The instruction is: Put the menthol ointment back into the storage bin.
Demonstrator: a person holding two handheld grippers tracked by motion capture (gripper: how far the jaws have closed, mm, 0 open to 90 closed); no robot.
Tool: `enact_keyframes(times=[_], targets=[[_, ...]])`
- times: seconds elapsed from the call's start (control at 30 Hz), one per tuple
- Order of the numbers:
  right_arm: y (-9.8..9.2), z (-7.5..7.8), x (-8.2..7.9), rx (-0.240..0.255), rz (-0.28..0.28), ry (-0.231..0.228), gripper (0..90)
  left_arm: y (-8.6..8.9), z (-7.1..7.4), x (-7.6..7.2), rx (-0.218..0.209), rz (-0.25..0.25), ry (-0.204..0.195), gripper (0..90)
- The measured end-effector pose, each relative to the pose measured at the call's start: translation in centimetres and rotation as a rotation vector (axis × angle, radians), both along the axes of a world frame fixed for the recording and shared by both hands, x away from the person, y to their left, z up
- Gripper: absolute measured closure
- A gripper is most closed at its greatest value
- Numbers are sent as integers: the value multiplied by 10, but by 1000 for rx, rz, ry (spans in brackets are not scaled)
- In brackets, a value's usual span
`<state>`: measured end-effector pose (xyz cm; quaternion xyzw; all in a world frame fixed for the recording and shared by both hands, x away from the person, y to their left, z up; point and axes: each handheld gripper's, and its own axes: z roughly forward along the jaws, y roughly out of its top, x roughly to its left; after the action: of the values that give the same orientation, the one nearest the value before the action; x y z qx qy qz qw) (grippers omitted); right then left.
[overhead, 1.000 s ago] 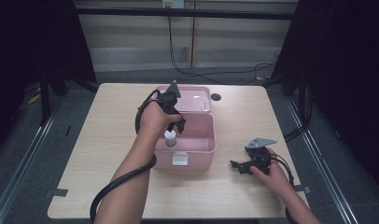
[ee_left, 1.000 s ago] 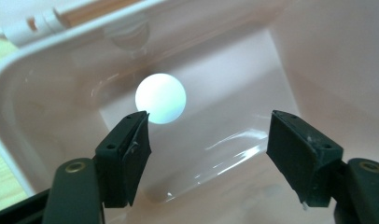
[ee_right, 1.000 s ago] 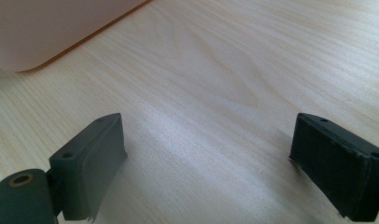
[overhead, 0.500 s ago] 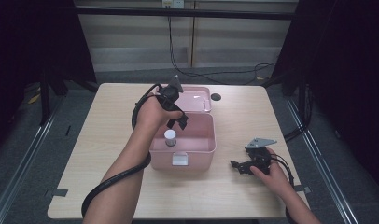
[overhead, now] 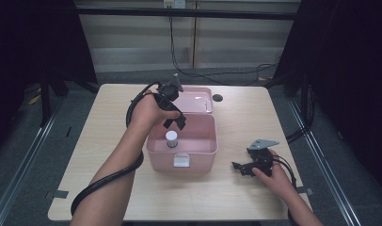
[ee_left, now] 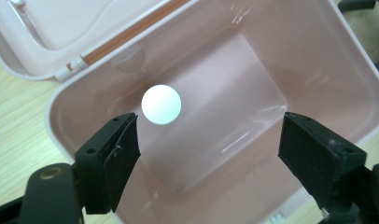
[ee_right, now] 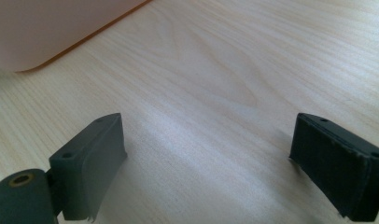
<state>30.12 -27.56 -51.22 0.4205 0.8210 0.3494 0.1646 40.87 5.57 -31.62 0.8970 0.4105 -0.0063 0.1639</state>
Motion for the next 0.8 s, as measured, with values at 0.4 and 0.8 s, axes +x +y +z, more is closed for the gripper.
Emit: enact_keyframes(times=[0.4, 0.8], targets=[[0, 0, 0, 0, 0, 0, 94, 15, 11, -6, 0, -59, -10, 199], [0, 0, 0, 0, 0, 0, 94, 25, 17, -12, -4, -95, -27, 199]])
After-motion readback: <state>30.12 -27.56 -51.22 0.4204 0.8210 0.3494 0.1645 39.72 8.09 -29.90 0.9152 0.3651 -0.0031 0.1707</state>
